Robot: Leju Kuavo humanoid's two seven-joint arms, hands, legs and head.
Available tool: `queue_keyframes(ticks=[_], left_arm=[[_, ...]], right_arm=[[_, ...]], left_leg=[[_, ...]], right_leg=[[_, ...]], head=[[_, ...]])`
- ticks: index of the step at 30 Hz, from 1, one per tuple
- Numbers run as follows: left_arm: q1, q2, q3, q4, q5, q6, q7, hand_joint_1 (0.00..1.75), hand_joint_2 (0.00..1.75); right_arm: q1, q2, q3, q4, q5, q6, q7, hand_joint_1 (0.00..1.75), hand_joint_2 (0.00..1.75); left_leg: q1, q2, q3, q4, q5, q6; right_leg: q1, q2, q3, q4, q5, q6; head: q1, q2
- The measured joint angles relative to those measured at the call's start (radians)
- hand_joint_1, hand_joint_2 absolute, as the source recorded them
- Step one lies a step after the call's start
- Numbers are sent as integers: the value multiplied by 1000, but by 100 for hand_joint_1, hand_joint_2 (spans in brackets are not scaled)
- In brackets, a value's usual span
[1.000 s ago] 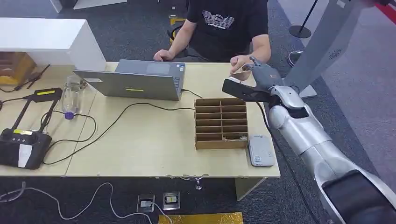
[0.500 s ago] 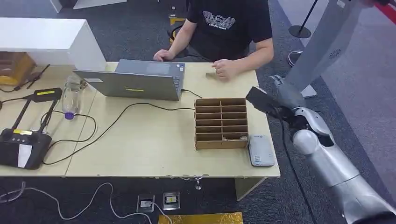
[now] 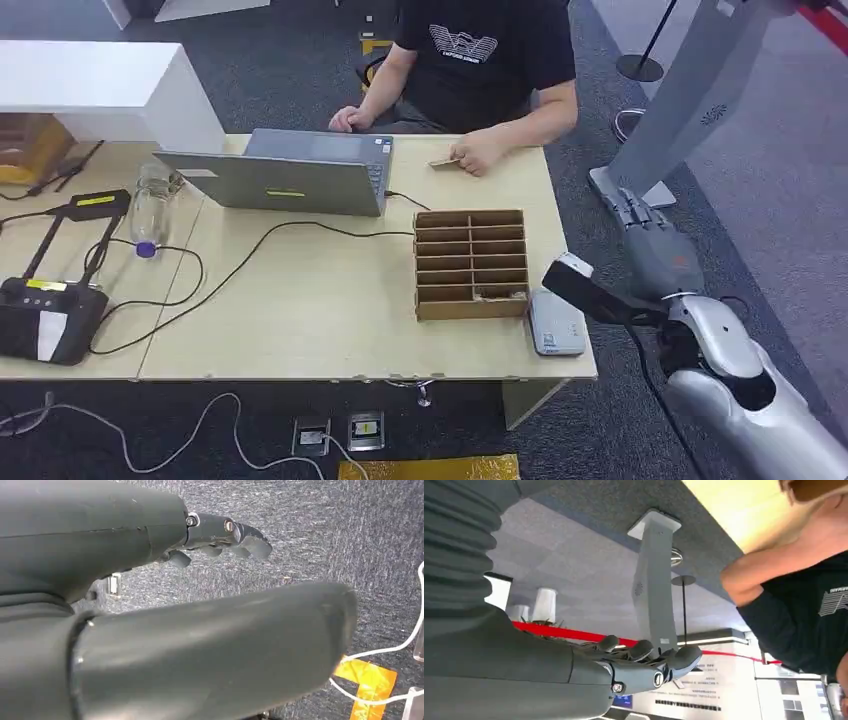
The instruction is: Pass the card to the sensor for recognition and then transmit it.
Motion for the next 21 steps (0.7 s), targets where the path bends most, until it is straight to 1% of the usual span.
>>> queue_keyframes(ticks=[5,8,10,16,21], left_arm=[[-2,-5,0,0,0,4,0,0,0],[-2,-9,0,0,0,6,0,0,0],[-2,-10,0,0,0,8,0,0,0],[-3,-11,0,0,0,8,0,0,0],[-4,-11,0,0,0,2,0,0,0]], right_arm=[[51,5,29,-27,67,-44,17,0,175],[81,24,64,-23,139,-66,18,0,175],[92,35,78,-22,155,-73,18,0,175],[99,54,107,-11,171,-68,17,0,175],[95,90,129,30,204,-38,-27,0,175]], left_leg=[[0,0,0,0,0,0],[0,0,0,0,0,0],[0,0,0,0,0,0],[0,0,0,0,0,0],[0,0,0,0,0,0]], right_leg=[[0,0,0,0,-1,-1],[0,0,0,0,-1,-1],[0,0,0,0,-1,-1],[0,0,0,0,-1,-1],[0,0,0,1,-1,-2]], head=[[0,0],[0,0],[0,0],[0,0],[0,0]])
